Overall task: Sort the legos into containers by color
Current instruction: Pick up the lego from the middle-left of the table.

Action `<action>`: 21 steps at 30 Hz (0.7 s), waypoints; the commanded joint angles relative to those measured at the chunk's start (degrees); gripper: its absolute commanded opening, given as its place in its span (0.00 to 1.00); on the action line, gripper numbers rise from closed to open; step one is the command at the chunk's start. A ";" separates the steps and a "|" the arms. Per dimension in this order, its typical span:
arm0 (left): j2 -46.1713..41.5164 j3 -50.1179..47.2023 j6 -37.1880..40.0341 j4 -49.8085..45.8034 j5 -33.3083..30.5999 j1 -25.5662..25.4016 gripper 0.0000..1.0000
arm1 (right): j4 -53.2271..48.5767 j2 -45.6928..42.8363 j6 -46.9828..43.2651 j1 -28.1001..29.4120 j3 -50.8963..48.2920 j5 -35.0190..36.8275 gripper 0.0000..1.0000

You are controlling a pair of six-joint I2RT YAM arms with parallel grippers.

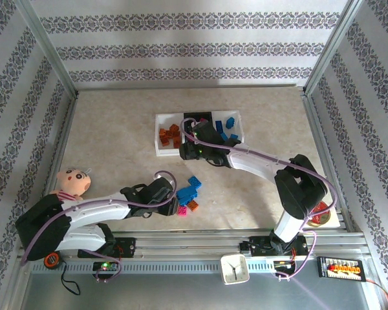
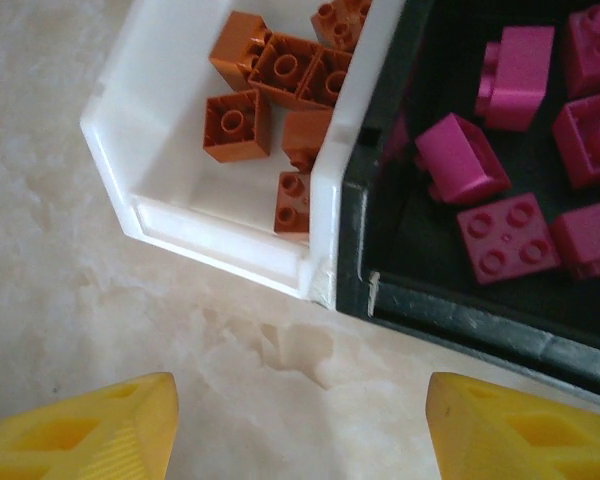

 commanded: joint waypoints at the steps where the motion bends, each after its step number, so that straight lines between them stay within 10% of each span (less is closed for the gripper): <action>1: 1.98 1.58 2.79 3.84 -1.20 -1.13 0.55 | 2.64 -3.01 1.01 -0.25 -1.90 0.41 0.67; 9: 5.33 2.46 5.58 8.36 -1.25 -1.46 0.56 | 3.80 -6.10 1.75 -0.69 -5.90 0.24 0.67; 21: 0.42 3.33 4.57 4.75 -3.39 -1.37 0.24 | 4.53 -11.19 1.99 -1.46 -11.78 0.89 0.67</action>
